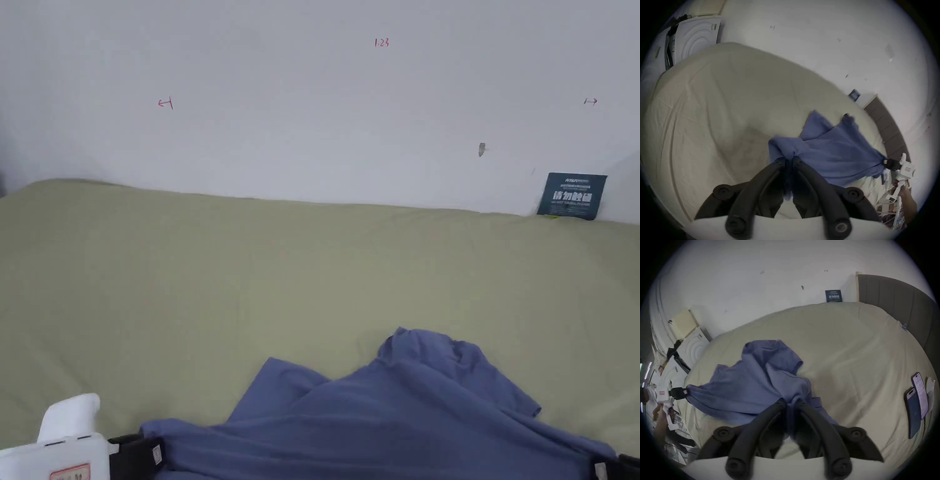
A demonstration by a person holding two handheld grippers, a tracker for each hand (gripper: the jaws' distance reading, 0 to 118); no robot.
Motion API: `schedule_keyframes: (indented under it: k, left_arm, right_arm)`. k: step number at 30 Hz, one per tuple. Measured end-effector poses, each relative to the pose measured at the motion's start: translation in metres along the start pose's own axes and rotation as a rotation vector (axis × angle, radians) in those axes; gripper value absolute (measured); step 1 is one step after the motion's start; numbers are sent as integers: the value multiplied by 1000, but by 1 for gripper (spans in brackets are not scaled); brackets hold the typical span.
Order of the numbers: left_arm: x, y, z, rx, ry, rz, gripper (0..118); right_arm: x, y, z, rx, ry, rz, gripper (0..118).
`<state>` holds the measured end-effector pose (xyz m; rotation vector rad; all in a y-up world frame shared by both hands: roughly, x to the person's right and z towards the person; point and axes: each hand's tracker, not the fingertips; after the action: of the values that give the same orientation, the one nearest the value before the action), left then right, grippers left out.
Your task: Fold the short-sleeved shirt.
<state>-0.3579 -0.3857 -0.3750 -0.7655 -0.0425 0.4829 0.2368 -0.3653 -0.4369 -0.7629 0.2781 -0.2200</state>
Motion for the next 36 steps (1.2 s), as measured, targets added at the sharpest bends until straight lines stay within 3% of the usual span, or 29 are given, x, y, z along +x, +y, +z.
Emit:
schedule_keyframes:
  k: [1, 2, 3, 4, 6, 10, 12, 14, 15, 16, 17, 19, 22, 24, 28, 33, 34, 35, 36]
  left_arm:
    - [3, -3, 10, 83, -64, -2, 15]
    - [7, -2, 18, 153, -72, 8, 40]
    - [12, 0, 26, 205, -94, 30, 80]
    - [16, 3, 32, 225, -159, 54, 118]
    - [27, 9, 57, 291, -177, 46, 118]
    - [68, 16, 92, 347, -53, -137, 118]
    - [88, 3, 109, 410, 18, -232, 118]
    - [106, -21, 119, 449, 62, -306, 112]
    - [116, -38, 126, 458, 96, -343, 99]
    - [124, -56, 130, 470, 120, -379, 55]
    - [124, -71, 128, 483, 164, -419, 1]
    - [133, -111, 121, 460, 242, -420, 0]
    - [138, -151, 117, 331, 132, -390, 0]
    - [136, -164, 110, 297, 183, -446, 0]
    - [112, -150, 108, 258, 191, -360, 0]
    - [82, -90, 87, 295, 255, -259, 0]
    - [73, -76, 78, 299, 261, -239, 3]
    - [63, -65, 68, 278, 259, -199, 21]
    - [53, -51, 53, 263, 260, -168, 60]
  right_arm:
    - [-3, 1, 6, 39, 10, -2, 28]
    - [-5, 3, 13, 78, 40, 4, 57]
    - [-12, 6, 23, 136, 60, 9, 79]
    - [-18, 8, 33, 189, 90, 9, 84]
    - [-31, 18, 54, 250, 101, 33, 84]
    - [-80, 21, 96, 367, -57, 230, 84]
    - [-101, 9, 110, 401, -129, 268, 84]
    - [-107, -13, 117, 446, -118, 258, 82]
    - [-116, -29, 121, 450, -106, 250, 74]
    - [-123, -43, 125, 450, -98, 244, 39]
    - [-130, -55, 126, 446, -107, 242, 3]
    - [-138, -86, 123, 431, -141, 211, 1]
    - [-146, -116, 120, 345, -68, 140, 1]
    - [-146, -129, 114, 292, -38, 141, 1]
    - [-145, -134, 108, 272, -50, 195, 1]
    - [-135, -115, 111, 307, -64, 182, 1]
    - [-134, -110, 112, 312, -65, 183, 1]
    - [-131, -106, 112, 319, -67, 184, 1]
    - [-127, -101, 111, 328, -71, 184, 1]
